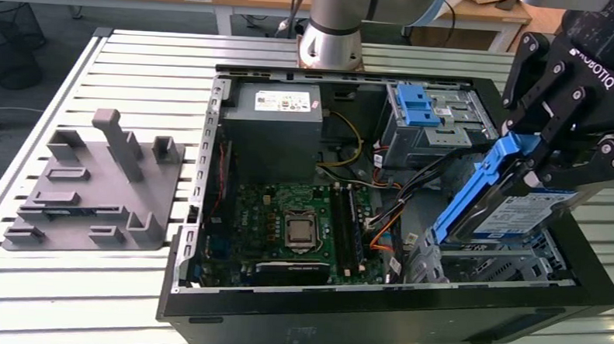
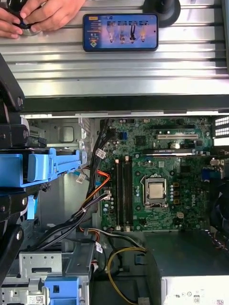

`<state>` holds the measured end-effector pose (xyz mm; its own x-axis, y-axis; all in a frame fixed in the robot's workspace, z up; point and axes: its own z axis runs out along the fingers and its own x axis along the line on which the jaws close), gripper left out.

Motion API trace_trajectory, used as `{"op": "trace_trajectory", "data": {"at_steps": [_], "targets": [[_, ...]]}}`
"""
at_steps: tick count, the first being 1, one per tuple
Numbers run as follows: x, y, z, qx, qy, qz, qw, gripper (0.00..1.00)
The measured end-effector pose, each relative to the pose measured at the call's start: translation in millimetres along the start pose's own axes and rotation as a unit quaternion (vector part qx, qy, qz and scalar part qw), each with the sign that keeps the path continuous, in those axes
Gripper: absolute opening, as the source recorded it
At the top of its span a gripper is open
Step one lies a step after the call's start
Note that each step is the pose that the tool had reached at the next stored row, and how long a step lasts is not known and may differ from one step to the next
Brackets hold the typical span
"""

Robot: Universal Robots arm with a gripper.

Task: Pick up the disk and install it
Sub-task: 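Insert the disk into the insertion slot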

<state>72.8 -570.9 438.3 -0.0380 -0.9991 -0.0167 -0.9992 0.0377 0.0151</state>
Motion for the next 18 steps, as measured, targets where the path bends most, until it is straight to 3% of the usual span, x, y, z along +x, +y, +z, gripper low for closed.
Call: {"op": "trace_trajectory", "data": {"at_steps": [13, 18], "targets": [[0.1, -1.1, 10.7, 0.0, 0.0, 0.001, 1.0, 0.37], [0.3, -1.2, 18.3, 0.0, 0.0, 0.001, 1.0, 0.37]]}}
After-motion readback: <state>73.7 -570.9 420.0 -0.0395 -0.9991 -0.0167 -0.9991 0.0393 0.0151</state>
